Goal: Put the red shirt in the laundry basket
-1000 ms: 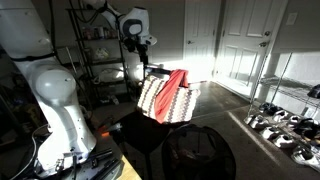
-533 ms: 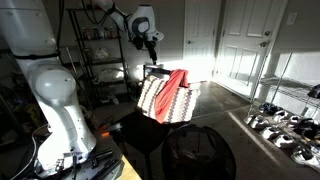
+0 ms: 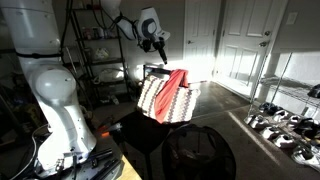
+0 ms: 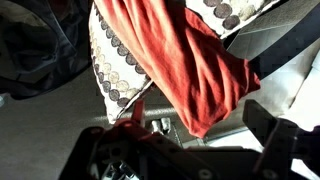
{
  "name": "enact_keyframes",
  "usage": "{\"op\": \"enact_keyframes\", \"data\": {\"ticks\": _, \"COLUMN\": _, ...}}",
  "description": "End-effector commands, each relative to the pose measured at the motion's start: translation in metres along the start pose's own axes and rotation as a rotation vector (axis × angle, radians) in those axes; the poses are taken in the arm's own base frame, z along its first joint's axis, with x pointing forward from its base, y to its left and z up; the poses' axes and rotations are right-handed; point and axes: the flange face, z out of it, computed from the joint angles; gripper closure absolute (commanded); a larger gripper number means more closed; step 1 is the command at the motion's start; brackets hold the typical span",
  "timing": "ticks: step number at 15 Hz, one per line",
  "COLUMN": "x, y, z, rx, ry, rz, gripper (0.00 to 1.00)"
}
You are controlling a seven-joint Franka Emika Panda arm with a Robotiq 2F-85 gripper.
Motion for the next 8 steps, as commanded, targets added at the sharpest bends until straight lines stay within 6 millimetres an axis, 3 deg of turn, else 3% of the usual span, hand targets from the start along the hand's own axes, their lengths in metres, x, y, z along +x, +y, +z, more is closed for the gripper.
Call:
{"op": "enact_keyframes", "data": {"ticks": 1, "x": 0.004, "y": -0.011, "z": 0.023, "rx": -0.048, "ry": 0.024, "rz": 0.041, "gripper": 0.00}}
{"op": "enact_keyframes", "data": {"ticks": 4, "x": -0.024, "y": -0.028, "z": 0.030, "rx": 0.070, "ry": -0.140, "rz": 0.054, "gripper": 0.00}}
{"op": "enact_keyframes", "data": {"ticks": 5, "x": -0.013, "y": -0.017, "z": 0.032, "rx": 0.018, "ry": -0.082, "rz": 0.059, "gripper": 0.00}}
{"op": "enact_keyframes", "data": {"ticks": 8, "x": -0.029, "y": -0.032, "z": 0.033, "rx": 0.057, "ry": -0.132, "rz": 0.057, "gripper": 0.00}}
